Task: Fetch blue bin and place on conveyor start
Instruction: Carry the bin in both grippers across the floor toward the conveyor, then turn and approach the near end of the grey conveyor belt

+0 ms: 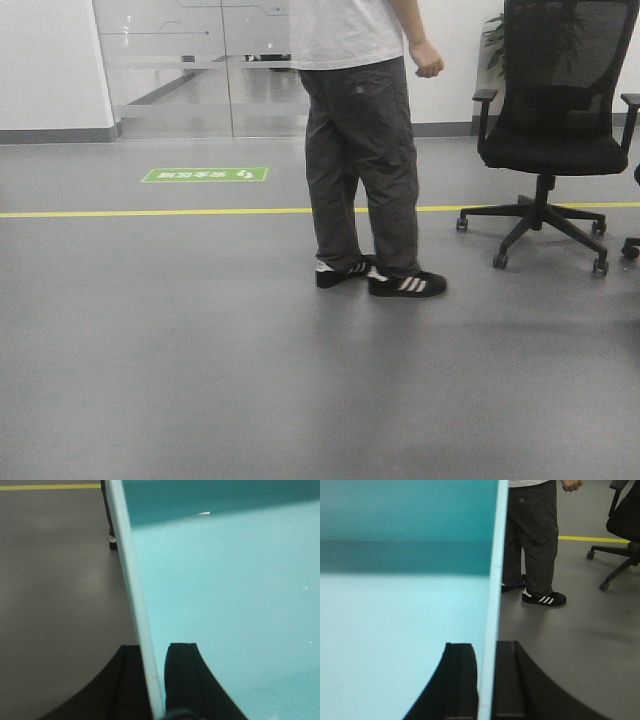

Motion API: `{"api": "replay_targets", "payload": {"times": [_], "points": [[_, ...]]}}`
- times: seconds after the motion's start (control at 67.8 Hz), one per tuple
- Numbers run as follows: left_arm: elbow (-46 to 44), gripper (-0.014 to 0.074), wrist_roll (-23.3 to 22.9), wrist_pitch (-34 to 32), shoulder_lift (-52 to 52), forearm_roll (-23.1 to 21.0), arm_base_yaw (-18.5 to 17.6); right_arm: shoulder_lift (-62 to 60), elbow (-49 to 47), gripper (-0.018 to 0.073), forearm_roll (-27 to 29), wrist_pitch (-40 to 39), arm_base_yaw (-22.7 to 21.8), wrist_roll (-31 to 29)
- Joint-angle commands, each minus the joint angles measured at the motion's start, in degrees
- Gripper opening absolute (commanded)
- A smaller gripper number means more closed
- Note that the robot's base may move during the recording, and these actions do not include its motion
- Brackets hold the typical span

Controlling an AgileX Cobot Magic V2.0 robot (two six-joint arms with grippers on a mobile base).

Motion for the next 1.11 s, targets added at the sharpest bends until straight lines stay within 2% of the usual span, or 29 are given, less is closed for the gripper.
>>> {"api": "replay_targets", "payload": {"times": [0.0,0.354,1.092], "points": [[-0.6,-0.0111,1.1,-7.4,-0.7,-3.3,-0.5,-0.6,-0.4,-0.0152,2.5,-2.8,0.2,-0.2],[-0.6,-0.0111,1.1,-14.0,-0.7,-3.3,-0.5,-0.6,-0.4,-0.0152,2.5,-2.8,0.2,-0.2],[-0.6,-0.0111,1.1,-15.0,-0.7,-3.2,-0.5,-0.6,-0.4,-0.0152,2.5,-2.8,0.2,-0.2]]}}
